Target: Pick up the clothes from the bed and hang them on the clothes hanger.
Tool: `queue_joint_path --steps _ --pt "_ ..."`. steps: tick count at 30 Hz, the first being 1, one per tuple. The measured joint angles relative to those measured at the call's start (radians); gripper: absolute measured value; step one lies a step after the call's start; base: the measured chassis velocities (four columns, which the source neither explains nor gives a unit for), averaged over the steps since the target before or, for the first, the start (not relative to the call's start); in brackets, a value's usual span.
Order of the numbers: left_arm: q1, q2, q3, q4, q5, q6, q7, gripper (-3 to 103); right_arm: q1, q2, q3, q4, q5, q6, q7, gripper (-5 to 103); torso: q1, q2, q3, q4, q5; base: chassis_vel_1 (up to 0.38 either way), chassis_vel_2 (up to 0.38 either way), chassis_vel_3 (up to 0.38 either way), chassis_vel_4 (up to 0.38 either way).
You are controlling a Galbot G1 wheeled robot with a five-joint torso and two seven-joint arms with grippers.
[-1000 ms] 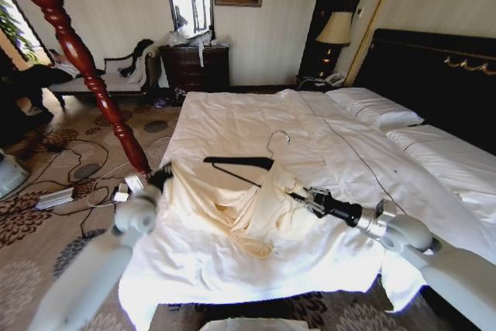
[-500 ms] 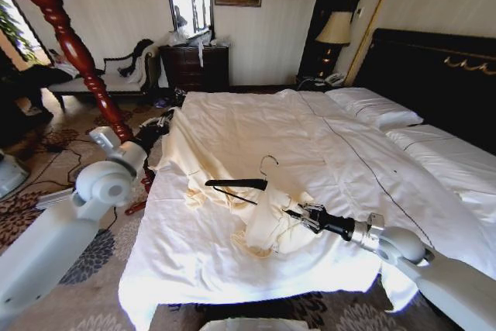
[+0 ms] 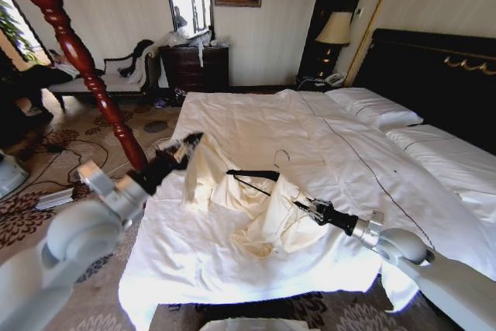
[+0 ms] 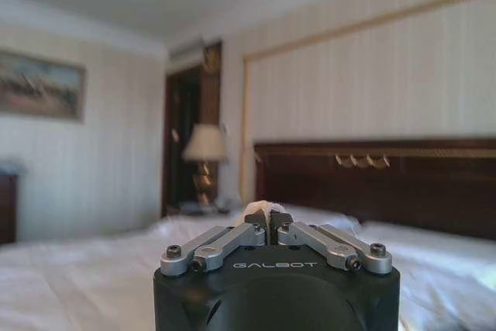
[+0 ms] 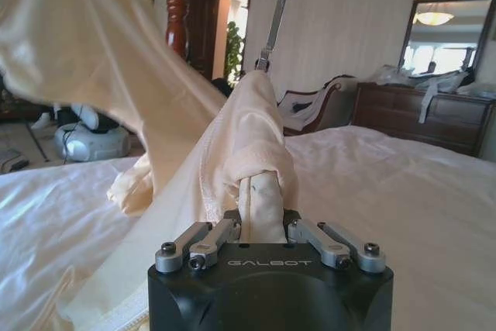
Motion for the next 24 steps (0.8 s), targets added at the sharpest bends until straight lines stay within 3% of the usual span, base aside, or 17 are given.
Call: queue_joint_path --steps 1,5,6,9,14,20,22,24 --pt "0.0 0.0 0.0 0.0 0.0 0.0 0.0 2 0.0 0.0 0.0 0.0 0.0 0.0 0.0 20 0.0 0.0 0.0 0.0 0.0 0.0 0.0 0.0 0.0" --pt "0.131 -0.028 0.046 -0.006 0.138 0.0 0.041 2 0.032 0.003 0.019 0.016 0.065 0.001 0.046 20 0.0 0.0 0.0 0.0003 -0.0002 0.0 0.0 0.0 0.0" --pt "0.131 -0.028 0.046 -0.006 0.138 0.0 0.041 2 0.032 0.003 0.019 0.016 0.065 0.001 0.046 20 0.0 0.0 0.0 0.0003 -0.0002 0.0 0.0 0.0 0.0" --pt "0.182 -0.048 0.083 0.03 0.242 -0.005 0.059 2 0.05 -0.005 0.038 0.051 0.132 0.011 0.072 20 0.0 0.0 0.0 0.0002 -0.0001 0.0 0.0 0.0 0.0" --pt "0.176 -0.075 0.107 0.082 0.277 -0.013 0.04 2 0.049 -0.018 0.063 0.13 0.18 0.021 0.073 20 0.0 0.0 0.0 0.0001 -0.0002 0.0 0.0 0.0 0.0" --pt "0.194 -0.088 0.111 0.115 0.342 -0.006 0.026 2 0.028 -0.035 0.072 0.155 0.145 0.008 0.092 20 0.0 0.0 0.0 0.0001 -0.0003 0.0 0.0 0.0 0.0" --pt "0.234 -0.116 0.129 0.16 0.469 0.003 0.008 2 0.001 -0.037 0.062 0.141 0.092 -0.009 0.125 20 0.0 0.0 0.0 -0.0002 0.0002 0.0 0.0 0.0 0.0" --pt "0.247 -0.132 0.142 0.182 0.504 0.002 -0.009 -1 -0.006 -0.032 0.052 0.141 0.081 -0.011 0.14 20 0.0 0.0 0.0 -0.0002 0.0001 0.0 0.0 0.0 0.0"
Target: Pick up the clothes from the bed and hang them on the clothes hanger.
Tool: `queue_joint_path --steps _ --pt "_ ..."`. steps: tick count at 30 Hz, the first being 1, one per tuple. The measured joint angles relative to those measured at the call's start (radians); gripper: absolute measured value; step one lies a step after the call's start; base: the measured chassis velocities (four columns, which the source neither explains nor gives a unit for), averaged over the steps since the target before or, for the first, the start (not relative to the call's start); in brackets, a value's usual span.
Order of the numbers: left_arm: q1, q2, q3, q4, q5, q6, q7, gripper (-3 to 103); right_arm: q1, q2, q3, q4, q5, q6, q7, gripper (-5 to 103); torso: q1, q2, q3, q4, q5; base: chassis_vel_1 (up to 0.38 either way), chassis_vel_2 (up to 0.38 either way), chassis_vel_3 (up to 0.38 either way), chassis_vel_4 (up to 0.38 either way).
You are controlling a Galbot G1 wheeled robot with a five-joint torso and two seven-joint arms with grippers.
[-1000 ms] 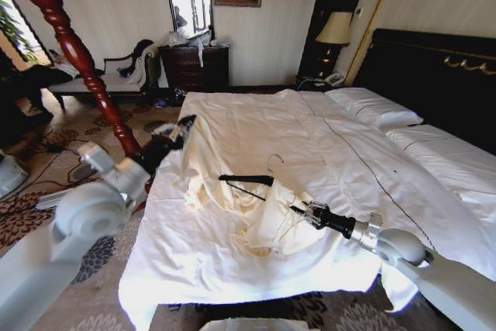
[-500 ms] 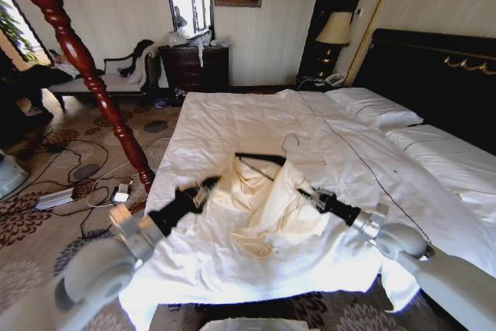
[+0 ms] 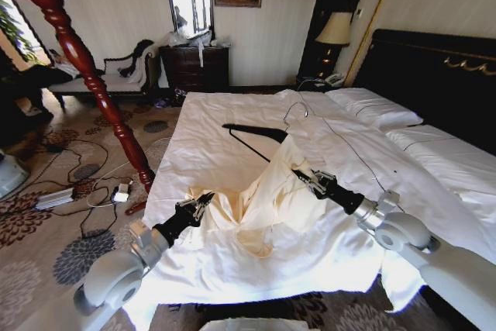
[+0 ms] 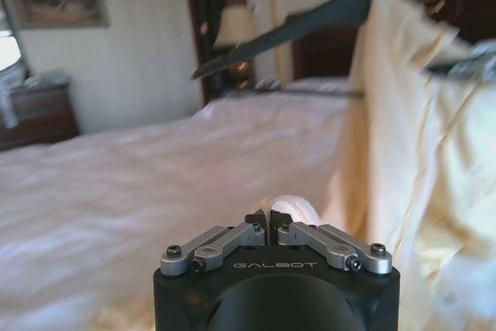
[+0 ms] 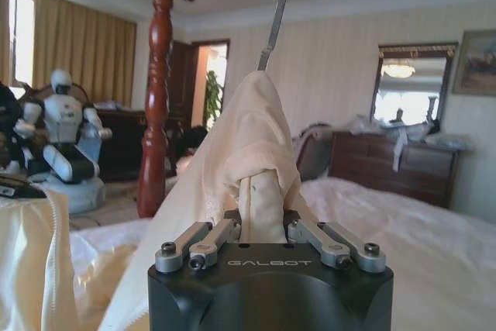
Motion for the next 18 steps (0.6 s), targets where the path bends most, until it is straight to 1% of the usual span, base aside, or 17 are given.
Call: queue_joint_path --steps 1,2,3,4,5,7,8,9,10,11,12,13,14,15,16,17,18 --pt "0.018 -0.022 0.021 0.025 0.026 0.0 -0.026 2 -0.003 0.007 -0.008 0.003 -0.003 -0.001 0.012 20 0.0 0.0 0.0 0.0001 -0.0001 0.0 0.0 0.0 0.0" --pt "0.032 -0.04 0.037 0.041 0.034 0.0 -0.046 2 -0.004 0.011 -0.014 0.008 -0.003 -0.002 0.017 20 0.0 0.0 0.0 0.0004 -0.0003 0.0 0.0 0.0 0.0" --pt "0.032 -0.04 0.037 0.041 0.034 0.0 -0.046 2 -0.004 0.011 -0.014 0.008 -0.003 -0.002 0.017 20 0.0 0.0 0.0 0.0004 -0.0003 0.0 0.0 0.0 0.0" --pt "0.056 -0.07 0.059 0.054 0.032 0.004 -0.073 7 -0.004 0.015 -0.018 0.016 -0.005 -0.002 0.019 20 0.0 0.0 0.0 0.0006 -0.0004 0.0 0.0 0.0 0.0" --pt "0.073 -0.085 0.07 0.053 0.021 0.006 -0.084 12 -0.003 0.015 -0.018 0.019 -0.007 -0.002 0.019 20 0.0 0.0 0.0 0.0004 -0.0004 0.0 0.0 0.0 0.0" --pt "0.125 -0.108 0.099 0.019 -0.015 0.018 -0.111 23 -0.002 0.009 -0.017 0.021 -0.007 -0.002 0.019 20 0.0 0.0 0.0 0.0003 -0.0004 0.0 0.0 0.0 0.0" --pt "0.155 -0.111 0.111 -0.006 -0.027 0.025 -0.122 23 -0.001 0.006 -0.016 0.021 -0.007 -0.001 0.019 20 0.0 0.0 0.0 0.0004 -0.0004 0.0 0.0 0.0 0.0" --pt "0.155 -0.111 0.111 -0.006 -0.027 0.025 -0.122 23 -0.001 0.006 -0.016 0.021 -0.007 -0.001 0.019 20 0.0 0.0 0.0 0.0004 -0.0004 0.0 0.0 0.0 0.0" --pt "0.192 -0.11 0.122 -0.037 -0.034 0.039 -0.135 34 0.001 0.005 -0.013 0.021 -0.007 0.0 0.018 20 0.0 0.0 0.0 0.0006 -0.0002 0.0 0.0 0.0 0.0" --pt "0.22 -0.101 0.126 -0.063 -0.035 0.056 -0.147 34 0.003 0.004 -0.012 0.02 -0.006 0.001 0.018 20 0.0 0.0 0.0 0.0008 -0.0001 0.0 0.0 0.0 0.0" --pt "0.242 -0.087 0.127 -0.086 -0.04 0.078 -0.167 40 0.005 0.004 -0.012 0.018 -0.005 0.002 0.018 20 0.0 0.0 0.0 0.0007 0.0 0.0 0.0 0.0 0.0" --pt "0.259 -0.065 0.127 -0.113 -0.058 0.123 -0.208 44 0.007 0.005 -0.012 0.015 -0.005 0.002 0.017 20 0.0 0.0 0.0 0.0005 -0.0001 0.0 0.0 0.0 0.0" --pt "0.259 -0.065 0.127 -0.113 -0.058 0.123 -0.208 44 0.007 0.005 -0.012 0.015 -0.005 0.002 0.017 20 0.0 0.0 0.0 0.0005 -0.0001 0.0 0.0 0.0 0.0" --pt "0.265 -0.044 0.125 -0.132 -0.086 0.189 -0.261 50 0.009 0.008 -0.012 0.011 -0.005 0.003 0.017 20 0.0 0.0 0.0 0.0005 -0.0003 0.0 0.0 0.0 0.0" --pt "0.259 -0.016 0.121 -0.152 -0.139 0.301 -0.34 56 0.011 0.013 -0.013 0.004 -0.005 0.004 0.017 20 0.0 0.0 0.0 0.0004 -0.0001 0.0 0.0 0.0 0.0" --pt "0.239 0.003 0.119 -0.161 -0.201 0.383 -0.415 61 0.013 0.016 -0.014 -0.002 -0.005 0.004 0.016 20 0.0 0.0 0.0 0.0004 0.0002 0.0 0.0 0.0 0.0" --pt "0.203 0.019 0.119 -0.164 -0.298 0.47 -0.526 66 0.014 0.021 -0.015 -0.01 -0.005 0.005 0.016 20 0.0 0.0 0.0 0.0002 0.0 0.0 0.0 0.0 0.0"
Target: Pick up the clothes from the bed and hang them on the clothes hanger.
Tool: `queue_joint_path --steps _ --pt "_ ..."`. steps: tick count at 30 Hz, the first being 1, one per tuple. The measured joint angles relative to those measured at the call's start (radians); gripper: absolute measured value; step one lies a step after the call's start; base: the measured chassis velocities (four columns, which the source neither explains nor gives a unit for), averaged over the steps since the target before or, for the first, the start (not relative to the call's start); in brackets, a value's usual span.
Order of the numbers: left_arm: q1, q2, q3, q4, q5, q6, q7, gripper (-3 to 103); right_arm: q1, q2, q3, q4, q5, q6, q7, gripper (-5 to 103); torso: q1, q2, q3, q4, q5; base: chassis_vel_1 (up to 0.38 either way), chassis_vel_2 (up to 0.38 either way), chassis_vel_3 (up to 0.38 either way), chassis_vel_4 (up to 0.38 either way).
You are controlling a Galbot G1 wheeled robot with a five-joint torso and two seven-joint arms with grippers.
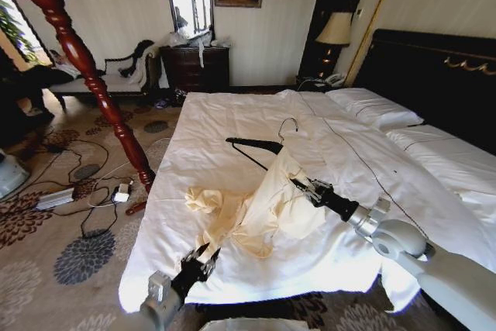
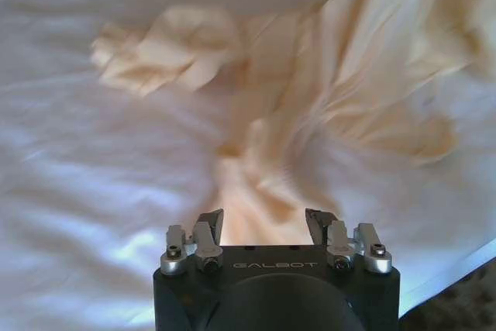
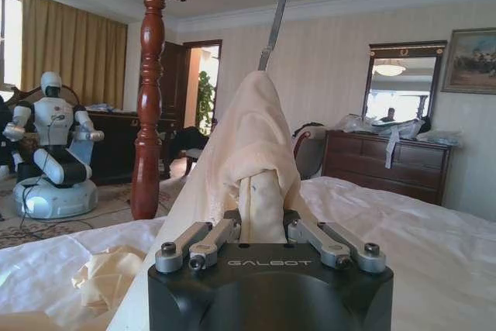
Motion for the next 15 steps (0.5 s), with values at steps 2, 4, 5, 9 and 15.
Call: queue_joint_path --steps 2,4,5,9,15 --pt "-0.035 0.009 0.007 0.001 -0.092 0.051 -0.096 66 0.001 0.002 -0.001 -0.007 0.0 0.001 0.0 20 0.0 0.0 0.0 -0.0003 -0.0002 0.0 0.0 0.0 0.0" --pt "-0.089 0.013 0.03 0.01 -0.181 0.089 -0.187 77 0.003 0.004 -0.002 -0.019 0.0 0.003 -0.001 20 0.0 0.0 0.0 0.0 -0.0004 0.0 0.0 0.0 0.0" --pt "-0.13 0.009 0.048 0.02 -0.177 0.071 -0.162 77 0.004 0.005 -0.002 -0.026 0.0 0.005 -0.003 20 0.0 0.0 0.0 0.0002 -0.0003 0.0 0.0 0.0 0.0" --pt "-0.243 -0.014 0.084 0.057 0.017 -0.105 0.045 93 0.01 0.005 -0.004 -0.039 0.002 0.008 -0.004 20 0.0 0.0 0.0 0.0 -0.0004 0.0 0.0 0.0 0.0" --pt "-0.459 -0.064 0.119 0.181 0.174 -0.243 0.149 100 0.026 0.004 -0.011 -0.039 0.018 0.008 0.005 20 0.0 0.0 0.0 0.0001 0.0 0.0 0.0 0.0 0.0"
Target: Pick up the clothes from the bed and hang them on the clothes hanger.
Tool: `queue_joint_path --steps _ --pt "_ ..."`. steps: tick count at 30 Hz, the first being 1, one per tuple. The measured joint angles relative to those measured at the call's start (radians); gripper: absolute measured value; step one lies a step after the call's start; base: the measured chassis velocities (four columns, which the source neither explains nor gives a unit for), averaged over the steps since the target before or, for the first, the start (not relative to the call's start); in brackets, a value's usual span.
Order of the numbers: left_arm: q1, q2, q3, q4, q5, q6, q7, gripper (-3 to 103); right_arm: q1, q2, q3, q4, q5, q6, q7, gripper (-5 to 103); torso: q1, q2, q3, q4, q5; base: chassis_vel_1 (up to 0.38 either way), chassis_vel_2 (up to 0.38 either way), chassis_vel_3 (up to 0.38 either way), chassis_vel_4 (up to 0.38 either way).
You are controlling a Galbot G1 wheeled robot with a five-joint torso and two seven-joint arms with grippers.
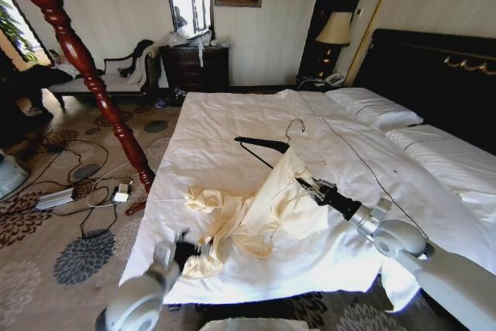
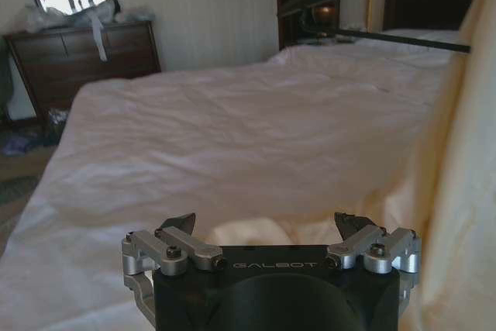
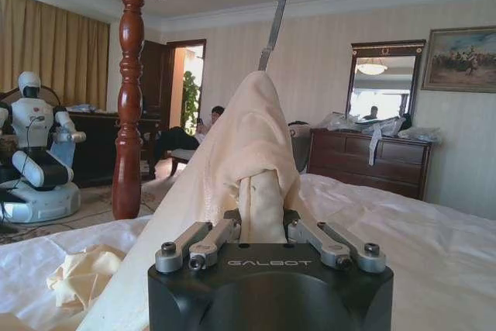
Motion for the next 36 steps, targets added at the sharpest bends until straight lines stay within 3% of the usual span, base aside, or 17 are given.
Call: queue_joint_path --steps 3,5,6,8,13,23,36 --pt "-0.161 -0.106 0.107 0.161 0.034 -0.011 0.009 100 0.003 0.0 -0.004 0.007 0.006 0.002 0.001 20 0.0 0.0 0.0 -0.0001 -0.0003 0.0 0.0 0.0 0.0" --pt "-0.185 -0.132 0.13 0.189 0.04 -0.012 0.01 100 0.002 -0.001 -0.004 0.01 0.009 0.002 0.001 20 0.0 0.0 0.0 -0.0002 -0.0002 0.0 0.0 0.0 0.0" --pt "-0.234 -0.206 0.186 0.264 0.062 -0.014 0.009 100 -0.001 -0.004 -0.004 0.02 0.014 0.002 0.001 20 0.0 0.0 0.0 -0.0004 -0.0003 0.0 0.0 0.0 0.0" --pt "-0.257 -0.263 0.223 0.328 0.097 -0.015 0.01 103 -0.004 -0.008 -0.004 0.028 0.016 0.002 0.002 20 0.0 0.0 0.0 -0.0005 0.0 0.0 0.0 0.0 0.0" --pt "-0.263 -0.352 0.279 0.437 0.183 -0.026 0.002 97 -0.004 -0.016 -0.001 0.042 0.019 0.002 0.003 20 0.0 0.0 0.0 0.0003 -0.0001 0.0 0.0 0.0 0.0" --pt "-0.241 -0.403 0.319 0.472 0.267 -0.045 -0.008 95 0.006 -0.015 -0.006 0.039 0.02 0.004 0.003 20 0.0 0.0 0.0 0.0 -0.0001 0.0 0.0 0.0 0.0" --pt "-0.224 -0.441 0.34 0.476 0.306 -0.066 0.02 96 0.004 -0.016 -0.008 0.038 0.017 0.007 -0.003 20 0.0 0.0 0.0 0.0 -0.0001 0.0 0.0 0.0 0.0"
